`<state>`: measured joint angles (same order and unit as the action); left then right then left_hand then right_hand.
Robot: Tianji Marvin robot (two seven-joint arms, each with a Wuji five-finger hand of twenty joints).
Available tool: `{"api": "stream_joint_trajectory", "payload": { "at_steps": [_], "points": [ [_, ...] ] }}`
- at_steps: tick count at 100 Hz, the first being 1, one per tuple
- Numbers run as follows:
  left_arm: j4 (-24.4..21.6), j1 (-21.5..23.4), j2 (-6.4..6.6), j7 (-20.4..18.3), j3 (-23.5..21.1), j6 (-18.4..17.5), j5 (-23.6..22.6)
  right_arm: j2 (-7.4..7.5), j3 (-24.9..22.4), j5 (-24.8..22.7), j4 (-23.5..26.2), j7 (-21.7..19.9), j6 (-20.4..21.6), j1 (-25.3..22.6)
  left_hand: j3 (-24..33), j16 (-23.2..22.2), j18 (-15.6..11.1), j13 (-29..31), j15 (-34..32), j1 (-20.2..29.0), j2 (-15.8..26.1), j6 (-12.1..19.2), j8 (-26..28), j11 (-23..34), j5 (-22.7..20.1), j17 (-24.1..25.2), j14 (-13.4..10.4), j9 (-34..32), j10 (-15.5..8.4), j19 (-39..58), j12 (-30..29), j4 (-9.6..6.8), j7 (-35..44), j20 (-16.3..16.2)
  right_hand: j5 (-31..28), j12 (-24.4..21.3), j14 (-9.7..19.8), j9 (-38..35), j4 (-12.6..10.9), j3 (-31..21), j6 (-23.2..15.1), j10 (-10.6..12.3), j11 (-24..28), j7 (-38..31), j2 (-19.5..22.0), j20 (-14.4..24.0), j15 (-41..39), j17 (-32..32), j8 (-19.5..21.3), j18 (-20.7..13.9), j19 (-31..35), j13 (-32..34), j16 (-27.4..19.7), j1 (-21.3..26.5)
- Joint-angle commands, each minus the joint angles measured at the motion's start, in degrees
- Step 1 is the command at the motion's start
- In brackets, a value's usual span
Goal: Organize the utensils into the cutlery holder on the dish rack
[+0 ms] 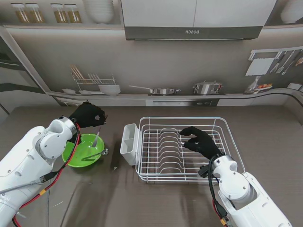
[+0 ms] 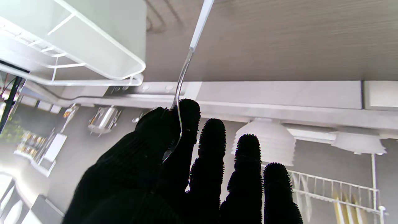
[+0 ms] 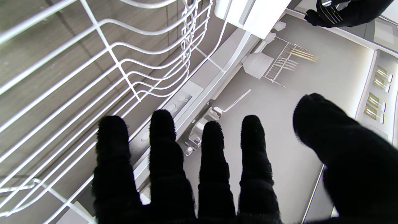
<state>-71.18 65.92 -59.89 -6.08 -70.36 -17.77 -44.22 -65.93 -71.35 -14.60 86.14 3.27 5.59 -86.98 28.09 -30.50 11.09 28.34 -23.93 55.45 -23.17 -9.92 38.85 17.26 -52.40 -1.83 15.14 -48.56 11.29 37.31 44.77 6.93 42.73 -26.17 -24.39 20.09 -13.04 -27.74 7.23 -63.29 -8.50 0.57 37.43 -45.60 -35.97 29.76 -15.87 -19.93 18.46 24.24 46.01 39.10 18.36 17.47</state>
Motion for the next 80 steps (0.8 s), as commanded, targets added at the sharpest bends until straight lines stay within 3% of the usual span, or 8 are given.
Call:
{"api": "stream_joint_trajectory", "payload": {
  "at_steps": [1, 34, 80],
  "points": [
    [-1.4, -0.7, -0.48, -0.9, -0.1, -0.2, 0.6, -0.26, 0.2, 0.0, 0.1, -0.7, 0.0, -0.2, 2.9, 0.2, -1.7, 0.5, 0.8, 1.4, 2.2, 2.5, 1.4, -0.4, -2.6, 1.5, -0.4, -1.3, -0.4, 1.2, -0.4, 1.87, 3.0, 0.8, 0.9, -0.5, 1.0, 0.4, -1.3, 0.2, 0.0, -0.1, -0.5, 0.3, 0.8, 0.8, -0.6, 0.6, -1.3, -2.4, -0.1, -0.3, -0.1, -1.8],
    [-1.4, -3.9, -1.82, -0.1, 3.4, 0.1, 6.7, -0.3, 0.4, -0.1, -0.1, -0.4, 0.4, -0.1, 2.5, 0.1, -1.5, 0.4, 0.9, 1.7, 2.3, 2.3, 1.6, -0.3, -2.7, 1.5, -0.2, -1.3, -0.1, 1.1, -1.1, 1.71, 2.5, 0.8, 1.0, -0.5, 1.1, 0.4, -1.2, 0.2, -0.2, 0.0, -0.5, 0.3, 0.5, 0.8, -0.5, 0.7, -1.3, -2.5, -0.1, -0.4, -0.2, -1.9],
    [5.7, -10.5, -4.84, 4.4, 10.3, 0.5, 15.5, -0.31, 0.3, 0.0, -0.1, -0.4, 0.6, -0.1, 2.1, 0.0, -1.3, 0.3, 0.9, 2.3, 2.2, 1.7, 1.5, -0.1, -2.8, 1.6, 0.1, -1.5, 0.2, 0.9, -0.7, 1.46, 2.2, 0.7, 1.0, -0.5, 1.0, 0.4, -1.2, 0.1, -0.2, -0.1, -0.5, 0.3, 0.5, 0.8, -0.5, 0.7, -1.4, -2.5, 0.0, -0.5, -0.2, -1.8]
  ]
}}
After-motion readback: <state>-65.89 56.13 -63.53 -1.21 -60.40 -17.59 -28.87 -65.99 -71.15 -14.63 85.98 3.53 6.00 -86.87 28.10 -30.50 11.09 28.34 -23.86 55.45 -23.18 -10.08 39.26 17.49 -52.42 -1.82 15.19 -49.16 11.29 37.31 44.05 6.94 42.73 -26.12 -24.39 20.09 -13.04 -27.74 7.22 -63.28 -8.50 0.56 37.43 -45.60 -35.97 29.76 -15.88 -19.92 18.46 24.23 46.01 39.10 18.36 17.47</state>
